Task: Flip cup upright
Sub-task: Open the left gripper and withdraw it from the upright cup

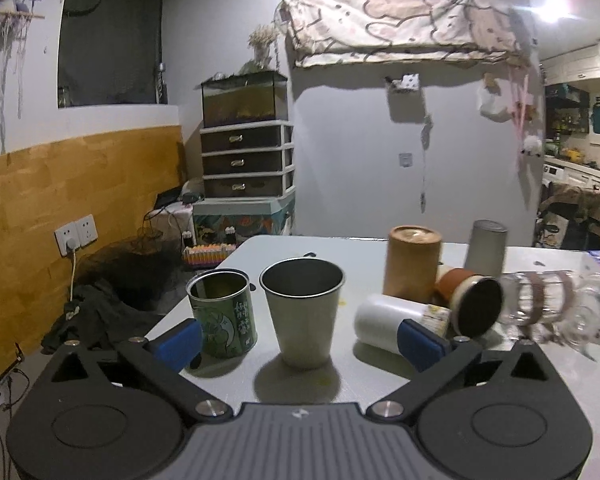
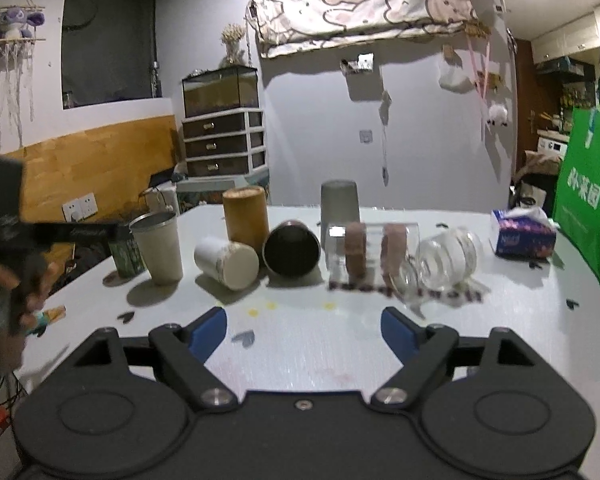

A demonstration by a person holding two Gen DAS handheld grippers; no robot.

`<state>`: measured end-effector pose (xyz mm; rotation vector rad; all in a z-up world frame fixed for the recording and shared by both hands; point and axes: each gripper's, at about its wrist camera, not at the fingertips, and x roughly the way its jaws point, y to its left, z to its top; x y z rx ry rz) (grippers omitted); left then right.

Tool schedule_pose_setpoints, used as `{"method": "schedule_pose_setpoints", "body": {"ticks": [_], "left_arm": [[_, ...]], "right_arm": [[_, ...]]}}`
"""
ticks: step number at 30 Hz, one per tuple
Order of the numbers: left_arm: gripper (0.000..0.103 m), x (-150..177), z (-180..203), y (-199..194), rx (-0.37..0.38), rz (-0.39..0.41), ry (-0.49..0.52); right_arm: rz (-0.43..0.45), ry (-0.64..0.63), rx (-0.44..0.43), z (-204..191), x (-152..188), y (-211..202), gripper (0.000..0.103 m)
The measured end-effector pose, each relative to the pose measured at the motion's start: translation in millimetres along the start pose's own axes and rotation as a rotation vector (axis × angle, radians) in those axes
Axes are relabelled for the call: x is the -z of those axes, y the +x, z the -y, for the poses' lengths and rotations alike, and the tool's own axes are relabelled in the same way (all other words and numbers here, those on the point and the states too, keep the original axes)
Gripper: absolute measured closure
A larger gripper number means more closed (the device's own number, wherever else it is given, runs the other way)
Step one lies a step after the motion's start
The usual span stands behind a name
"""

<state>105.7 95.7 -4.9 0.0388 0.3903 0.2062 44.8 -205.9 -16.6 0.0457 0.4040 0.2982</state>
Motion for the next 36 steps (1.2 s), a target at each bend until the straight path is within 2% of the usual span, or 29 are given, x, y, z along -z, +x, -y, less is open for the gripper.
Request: {"method": "schedule_pose_setpoints", "body": {"ticks": [8,14,16,22,36], "left_arm": [[0.000,13,12,-60,0.010,0.007,0.029],[0.000,31,10,-84,0.012,-0.008,-0.019],[0.000,37,10,-88,0.008,-0.020,-0.021],[0.000,43,4,-89,0.000,-0.054,-0.042],[0.000,43,2,-94,0.012,-0.049,-0.042]], "right_arm": [[0.015,-0.031,0.001,-3,-7,7,0.010],[0.002,-0.045,0.005,-5,-7,14,0.003],[0.004,-0.044,0.003,-6,-6,15,0.000],[0.004,-0.065,-0.003,-13,-5,17,0.000],[-0.003,-0.082,-0.011,-21,-5,19,0.000]]}}
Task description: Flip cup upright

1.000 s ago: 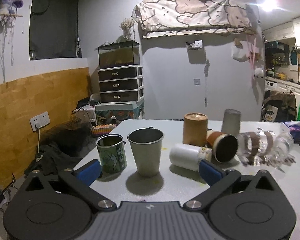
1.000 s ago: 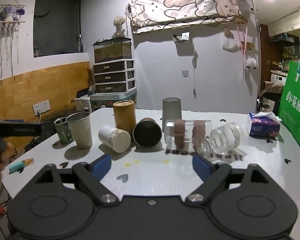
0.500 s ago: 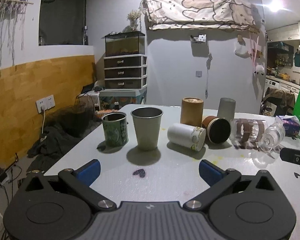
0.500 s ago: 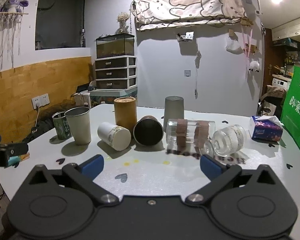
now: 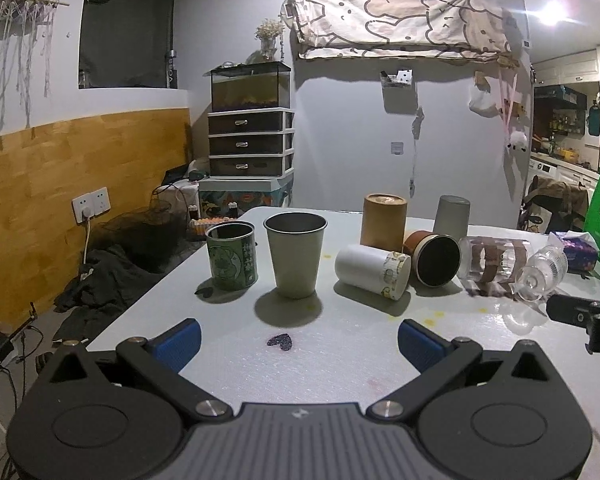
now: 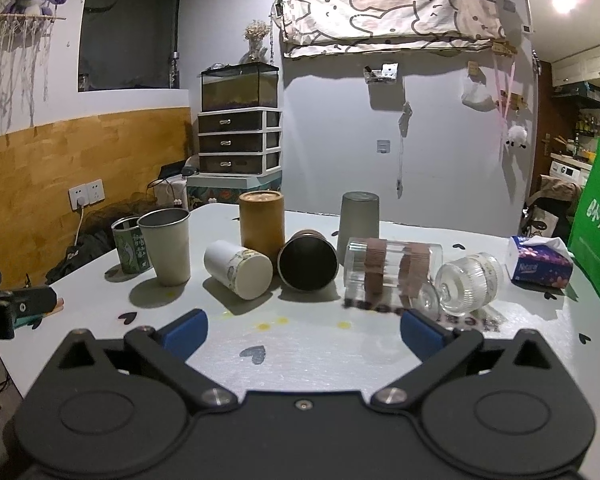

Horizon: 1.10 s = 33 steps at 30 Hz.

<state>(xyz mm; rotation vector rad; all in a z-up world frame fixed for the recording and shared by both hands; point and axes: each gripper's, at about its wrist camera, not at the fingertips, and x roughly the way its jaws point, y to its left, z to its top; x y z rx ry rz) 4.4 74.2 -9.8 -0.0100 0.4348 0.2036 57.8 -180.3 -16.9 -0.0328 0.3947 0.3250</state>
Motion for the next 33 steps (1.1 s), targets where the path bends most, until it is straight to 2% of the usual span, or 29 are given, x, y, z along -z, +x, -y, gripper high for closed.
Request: {"method": "schedule_pose_setpoints", "body": {"ticks": [33], "left_arm": [[0.000,0.3,-2.9,0.9,0.000,-0.007,-0.009]], "right_arm": [[-0.015,-0.004,-0.007,-8.5,2.2,4.8,0.000]]}}
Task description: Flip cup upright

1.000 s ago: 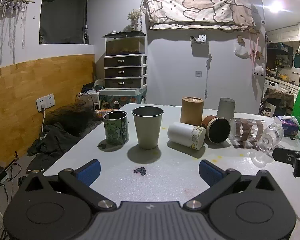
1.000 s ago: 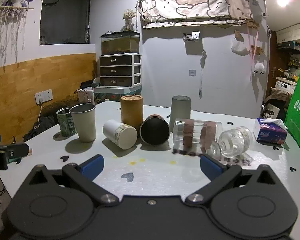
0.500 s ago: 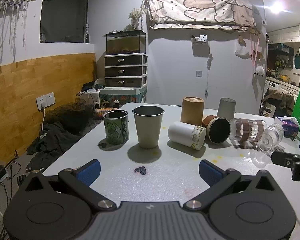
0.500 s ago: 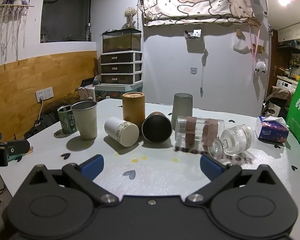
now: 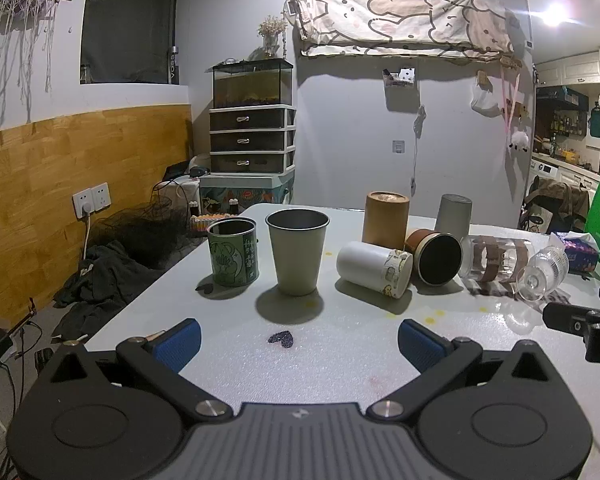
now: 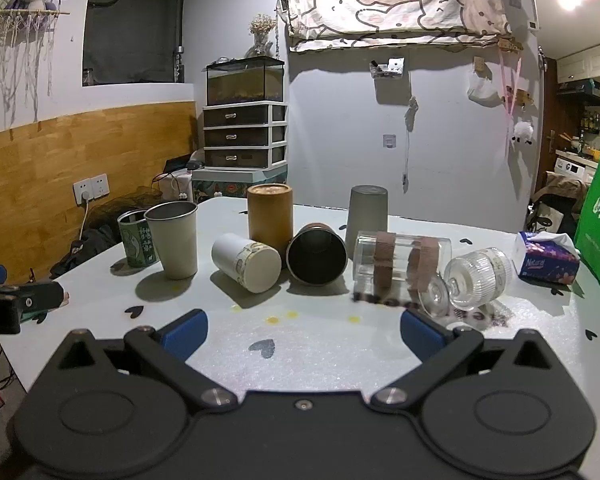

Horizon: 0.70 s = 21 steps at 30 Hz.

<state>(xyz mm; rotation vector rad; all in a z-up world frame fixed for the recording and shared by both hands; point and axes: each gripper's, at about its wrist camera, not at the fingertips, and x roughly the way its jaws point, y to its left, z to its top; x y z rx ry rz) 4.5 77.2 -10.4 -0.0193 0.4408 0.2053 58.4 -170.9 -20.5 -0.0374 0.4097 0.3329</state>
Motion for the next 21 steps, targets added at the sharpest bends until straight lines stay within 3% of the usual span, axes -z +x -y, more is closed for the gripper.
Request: {"method": "schedule_pose_setpoints", "body": {"ticks": [21], "left_arm": [[0.000,0.6,-0.7,0.3,-0.004,0.003,-0.003]], "right_arm": [[-0.001,0.002,-0.001,-1.0,0.6,-0.8,0.000]]}}
